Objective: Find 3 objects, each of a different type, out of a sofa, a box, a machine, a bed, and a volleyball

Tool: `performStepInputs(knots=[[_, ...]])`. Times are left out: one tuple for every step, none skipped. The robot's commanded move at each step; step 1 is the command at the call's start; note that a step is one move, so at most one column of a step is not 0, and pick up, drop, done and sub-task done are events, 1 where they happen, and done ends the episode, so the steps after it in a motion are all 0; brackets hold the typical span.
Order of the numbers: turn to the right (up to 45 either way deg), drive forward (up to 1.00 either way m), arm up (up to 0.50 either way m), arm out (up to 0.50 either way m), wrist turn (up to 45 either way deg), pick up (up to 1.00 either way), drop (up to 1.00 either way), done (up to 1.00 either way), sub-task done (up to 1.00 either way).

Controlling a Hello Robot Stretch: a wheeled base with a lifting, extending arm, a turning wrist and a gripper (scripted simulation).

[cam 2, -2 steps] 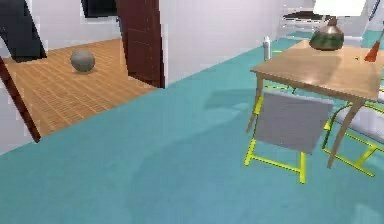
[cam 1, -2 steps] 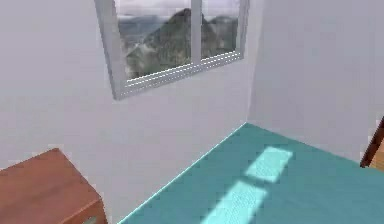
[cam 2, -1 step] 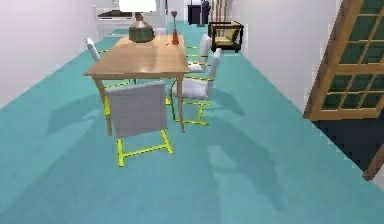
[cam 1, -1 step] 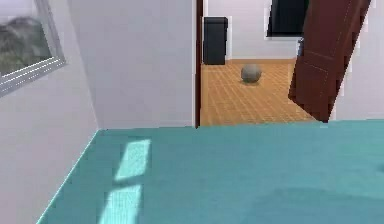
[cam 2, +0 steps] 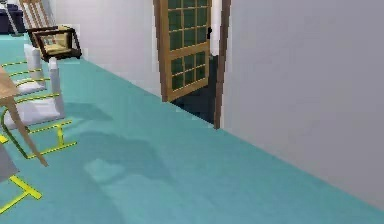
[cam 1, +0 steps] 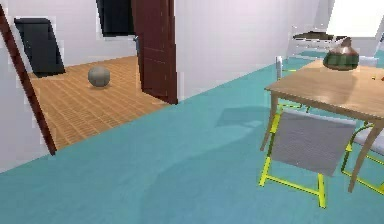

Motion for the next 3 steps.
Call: performStepInputs(knots=[[0.0,1.00,0.00,0.00,0.0,0.00,0.00,0.00,0.00],[18.0,0.00,0.00,0.00,0.0,0.00,0.00,0.00,0.00],[0.0,0.15,0.00,0.00,0.0,0.00,0.00,0.00,0.00]])
